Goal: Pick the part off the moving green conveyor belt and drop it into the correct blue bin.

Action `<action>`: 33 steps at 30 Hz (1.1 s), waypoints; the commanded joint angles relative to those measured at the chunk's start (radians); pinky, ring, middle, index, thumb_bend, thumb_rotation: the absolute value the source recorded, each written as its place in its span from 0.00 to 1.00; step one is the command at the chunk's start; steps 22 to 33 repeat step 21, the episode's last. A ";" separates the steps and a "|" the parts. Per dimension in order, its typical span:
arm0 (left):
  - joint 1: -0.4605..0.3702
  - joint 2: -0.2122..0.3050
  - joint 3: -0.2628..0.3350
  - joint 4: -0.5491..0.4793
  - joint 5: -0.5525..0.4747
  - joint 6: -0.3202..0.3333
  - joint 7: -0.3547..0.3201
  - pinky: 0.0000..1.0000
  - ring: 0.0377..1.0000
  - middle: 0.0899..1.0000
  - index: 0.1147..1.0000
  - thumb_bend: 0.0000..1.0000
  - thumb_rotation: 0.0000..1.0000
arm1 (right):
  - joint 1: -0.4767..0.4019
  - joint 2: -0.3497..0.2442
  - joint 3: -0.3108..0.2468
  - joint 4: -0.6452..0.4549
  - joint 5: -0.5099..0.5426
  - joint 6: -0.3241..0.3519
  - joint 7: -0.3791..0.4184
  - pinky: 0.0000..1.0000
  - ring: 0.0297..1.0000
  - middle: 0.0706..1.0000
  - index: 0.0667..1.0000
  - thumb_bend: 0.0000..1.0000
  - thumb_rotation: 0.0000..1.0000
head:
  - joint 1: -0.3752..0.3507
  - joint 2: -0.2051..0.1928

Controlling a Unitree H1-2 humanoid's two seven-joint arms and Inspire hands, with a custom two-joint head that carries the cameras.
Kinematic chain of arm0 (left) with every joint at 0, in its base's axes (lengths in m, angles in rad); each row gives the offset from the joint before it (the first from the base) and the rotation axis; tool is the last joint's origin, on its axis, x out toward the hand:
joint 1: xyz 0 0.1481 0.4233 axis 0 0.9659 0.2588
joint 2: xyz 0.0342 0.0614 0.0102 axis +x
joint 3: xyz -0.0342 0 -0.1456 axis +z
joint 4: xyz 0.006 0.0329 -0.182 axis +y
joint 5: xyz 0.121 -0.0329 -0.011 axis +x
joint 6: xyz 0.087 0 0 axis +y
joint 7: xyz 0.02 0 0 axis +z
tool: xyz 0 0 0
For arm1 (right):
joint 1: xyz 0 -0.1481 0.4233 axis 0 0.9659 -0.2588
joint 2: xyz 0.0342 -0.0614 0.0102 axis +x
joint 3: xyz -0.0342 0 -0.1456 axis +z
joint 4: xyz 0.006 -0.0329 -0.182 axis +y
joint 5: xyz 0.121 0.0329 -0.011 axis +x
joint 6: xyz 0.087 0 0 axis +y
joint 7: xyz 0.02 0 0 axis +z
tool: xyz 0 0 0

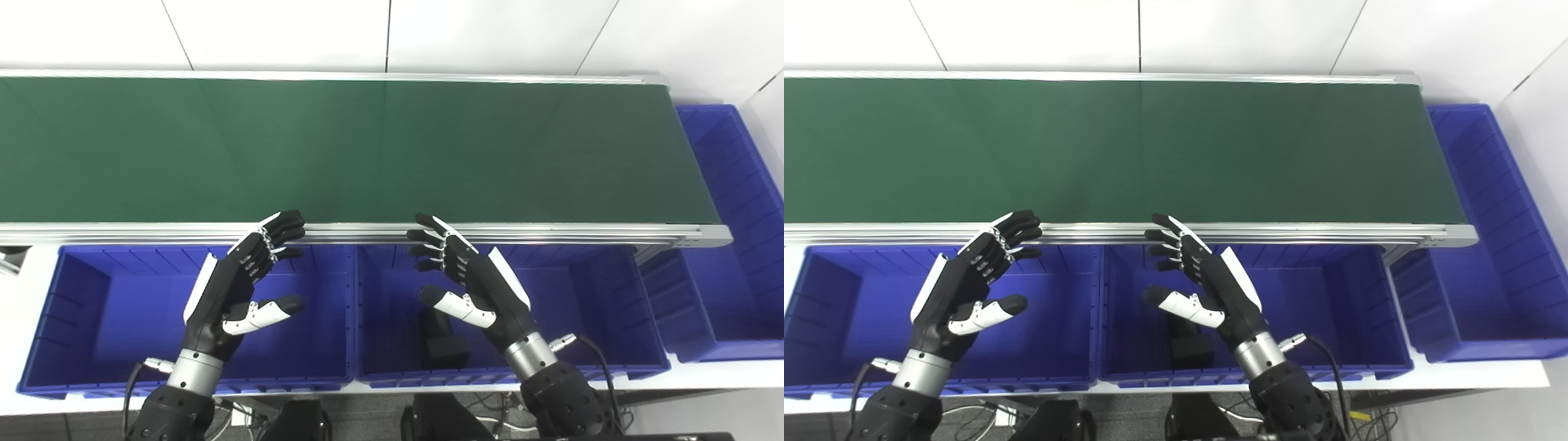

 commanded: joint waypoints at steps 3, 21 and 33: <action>-0.020 0.003 -0.010 -0.004 0.010 0.002 -0.003 0.74 0.82 0.83 0.81 0.96 0.50 | -0.014 0.003 -0.004 -0.001 0.013 -0.090 -0.009 0.72 0.78 0.82 0.89 0.76 0.62 | 0.009 -0.004; -0.023 0.005 -0.005 0.026 -0.009 -0.032 -0.007 0.72 0.78 0.78 0.78 0.95 0.49 | -0.010 0.021 -0.006 0.026 0.048 -0.142 -0.022 0.73 0.78 0.81 0.87 0.78 0.52 | 0.009 -0.021; -0.023 0.005 -0.005 0.026 -0.009 -0.032 -0.007 0.72 0.78 0.78 0.78 0.95 0.49 | -0.010 0.021 -0.006 0.026 0.048 -0.142 -0.022 0.73 0.78 0.81 0.87 0.78 0.52 | 0.009 -0.021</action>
